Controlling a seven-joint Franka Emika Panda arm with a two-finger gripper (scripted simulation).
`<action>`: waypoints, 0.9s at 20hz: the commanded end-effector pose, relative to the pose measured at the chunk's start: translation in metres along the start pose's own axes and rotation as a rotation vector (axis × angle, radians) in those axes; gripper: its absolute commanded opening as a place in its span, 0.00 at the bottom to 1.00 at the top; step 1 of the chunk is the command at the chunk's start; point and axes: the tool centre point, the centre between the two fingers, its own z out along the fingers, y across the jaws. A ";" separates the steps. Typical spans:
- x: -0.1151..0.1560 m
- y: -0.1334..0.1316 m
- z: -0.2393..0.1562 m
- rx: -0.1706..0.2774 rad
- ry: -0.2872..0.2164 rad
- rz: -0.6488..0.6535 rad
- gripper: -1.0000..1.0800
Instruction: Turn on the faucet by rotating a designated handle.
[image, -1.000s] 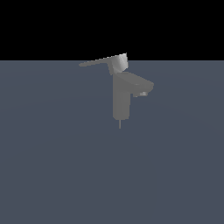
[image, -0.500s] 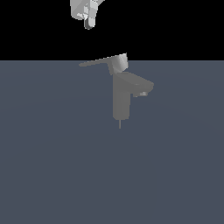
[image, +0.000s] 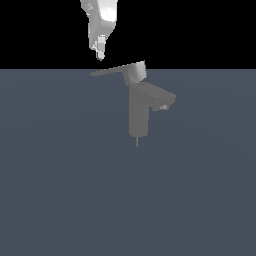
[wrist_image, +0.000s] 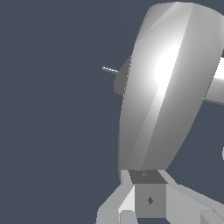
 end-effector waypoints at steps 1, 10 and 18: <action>0.000 -0.013 0.012 -0.009 0.009 0.055 0.00; 0.001 -0.041 0.044 -0.028 0.034 0.179 0.00; 0.000 -0.047 0.052 -0.032 0.041 0.208 0.00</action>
